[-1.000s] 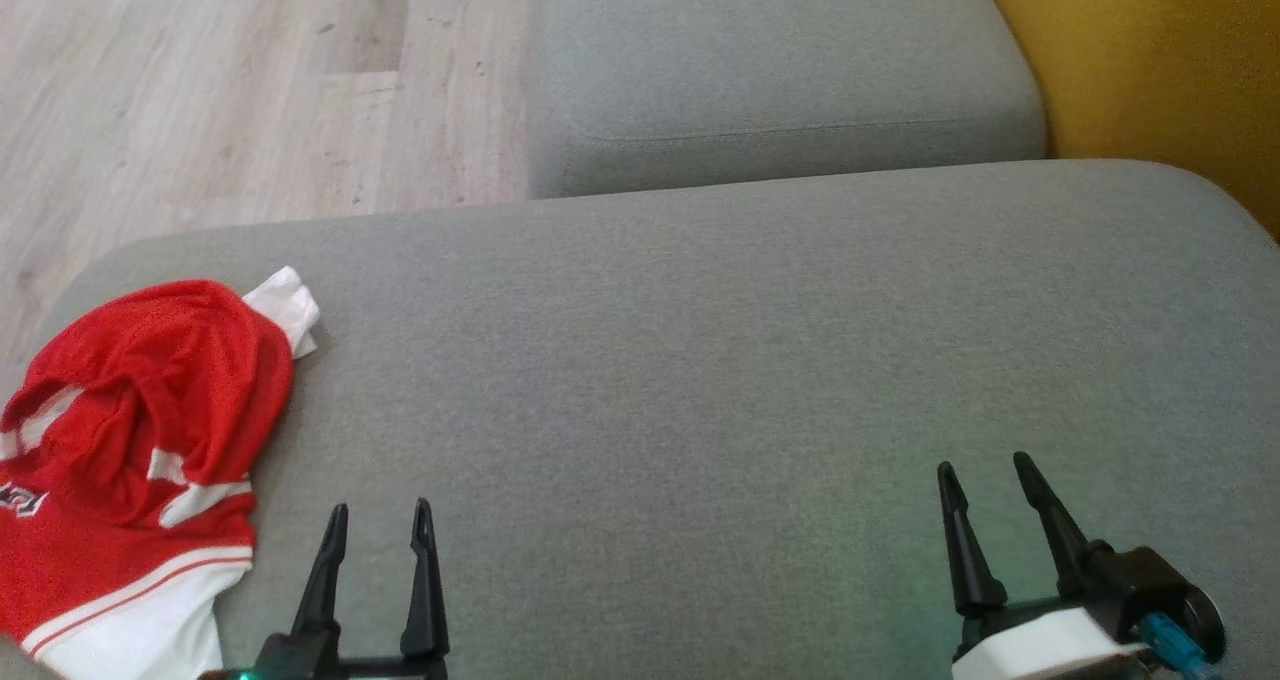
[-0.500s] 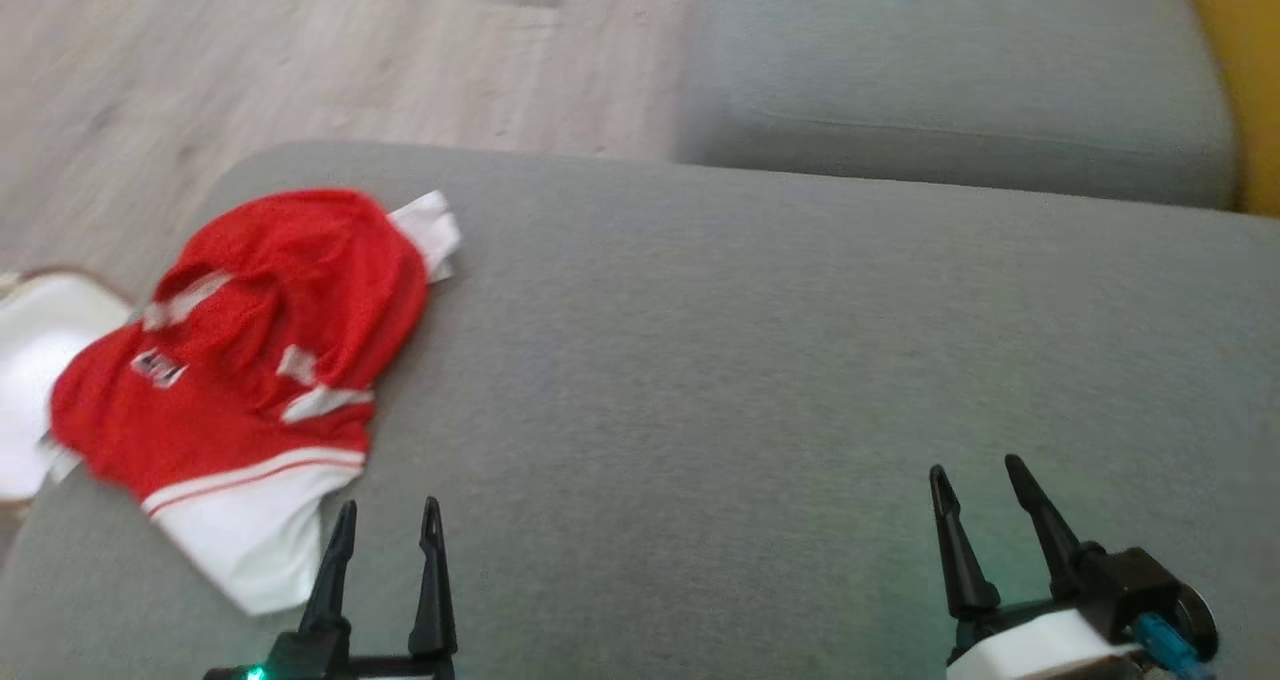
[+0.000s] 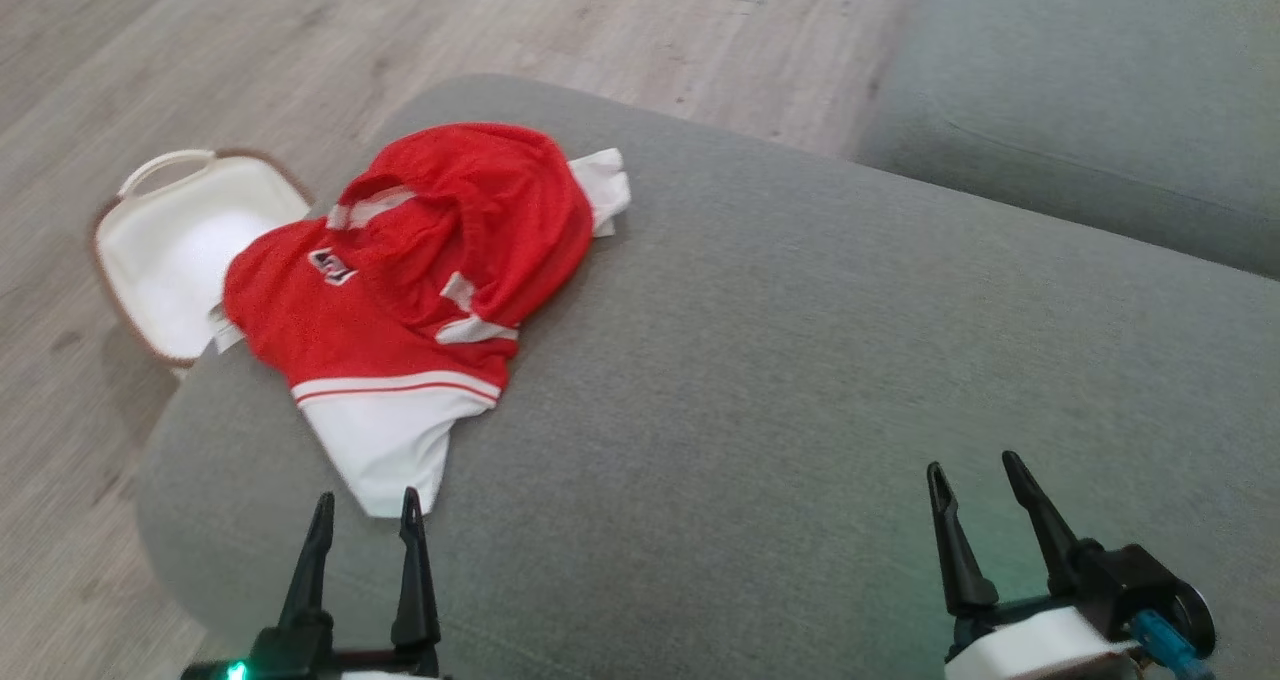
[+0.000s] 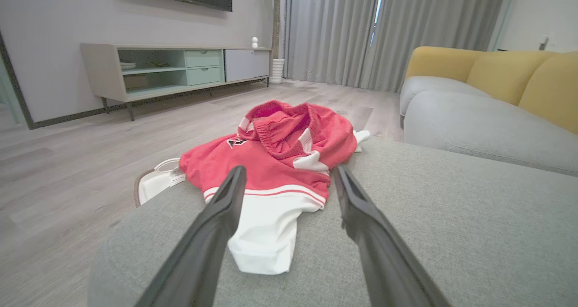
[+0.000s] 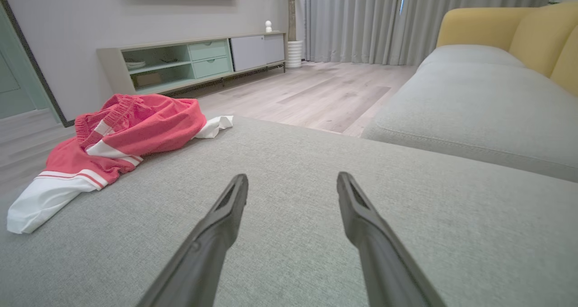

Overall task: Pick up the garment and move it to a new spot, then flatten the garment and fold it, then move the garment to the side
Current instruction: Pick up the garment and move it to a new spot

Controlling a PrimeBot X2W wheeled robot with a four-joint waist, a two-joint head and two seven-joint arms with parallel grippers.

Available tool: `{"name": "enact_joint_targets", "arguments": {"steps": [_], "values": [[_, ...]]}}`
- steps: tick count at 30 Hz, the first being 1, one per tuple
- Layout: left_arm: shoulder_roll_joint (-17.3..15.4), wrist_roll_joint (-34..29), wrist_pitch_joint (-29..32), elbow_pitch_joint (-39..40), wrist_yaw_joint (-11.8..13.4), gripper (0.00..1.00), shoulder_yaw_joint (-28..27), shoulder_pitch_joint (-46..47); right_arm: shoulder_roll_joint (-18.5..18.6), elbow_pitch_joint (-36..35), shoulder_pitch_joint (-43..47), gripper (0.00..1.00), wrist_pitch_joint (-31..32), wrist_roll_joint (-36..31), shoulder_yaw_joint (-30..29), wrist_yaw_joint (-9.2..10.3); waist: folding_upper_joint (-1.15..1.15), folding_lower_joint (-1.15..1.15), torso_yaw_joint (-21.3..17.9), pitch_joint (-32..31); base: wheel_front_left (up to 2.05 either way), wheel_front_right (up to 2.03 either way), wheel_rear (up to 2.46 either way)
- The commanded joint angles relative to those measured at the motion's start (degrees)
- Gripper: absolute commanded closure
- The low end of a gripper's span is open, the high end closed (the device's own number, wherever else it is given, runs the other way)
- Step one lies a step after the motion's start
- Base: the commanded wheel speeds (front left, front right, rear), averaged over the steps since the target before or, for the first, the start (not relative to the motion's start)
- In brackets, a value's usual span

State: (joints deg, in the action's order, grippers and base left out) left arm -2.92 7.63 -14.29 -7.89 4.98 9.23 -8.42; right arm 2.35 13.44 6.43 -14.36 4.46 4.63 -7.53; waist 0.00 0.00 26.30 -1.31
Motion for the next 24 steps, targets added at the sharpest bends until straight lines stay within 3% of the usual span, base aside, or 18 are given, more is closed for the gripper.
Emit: {"name": "enact_joint_targets", "arguments": {"steps": [1,9,17,24], "values": [[0.04,-0.42,-0.71,2.19,0.07,0.0,-1.77,3.11,0.53,-1.77,-2.64,0.0,-0.63,0.01,0.98,0.04,0.0,0.0,1.57,0.21,0.0,0.0,0.0],[0.01,-2.22,-0.71,4.58,0.32,0.0,-3.38,6.18,0.53,-2.11,-2.59,0.0,-0.63,-1.78,0.47,0.04,0.0,0.0,3.54,2.57,0.0,0.0,0.0],[-3.57,0.43,-0.6,1.39,-4.85,0.0,-7.66,23.7,2.86,-4.12,-5.87,0.0,-0.63,-6.49,-0.42,0.04,0.0,0.0,2.04,12.41,0.0,0.0,0.0],[-7.54,3.24,10.68,-9.14,-9.85,0.0,-6.21,43.66,8.72,-5.33,-8.97,0.0,-0.63,-7.64,-0.38,0.04,0.0,0.0,0.52,21.16,0.0,0.0,0.0]]}}
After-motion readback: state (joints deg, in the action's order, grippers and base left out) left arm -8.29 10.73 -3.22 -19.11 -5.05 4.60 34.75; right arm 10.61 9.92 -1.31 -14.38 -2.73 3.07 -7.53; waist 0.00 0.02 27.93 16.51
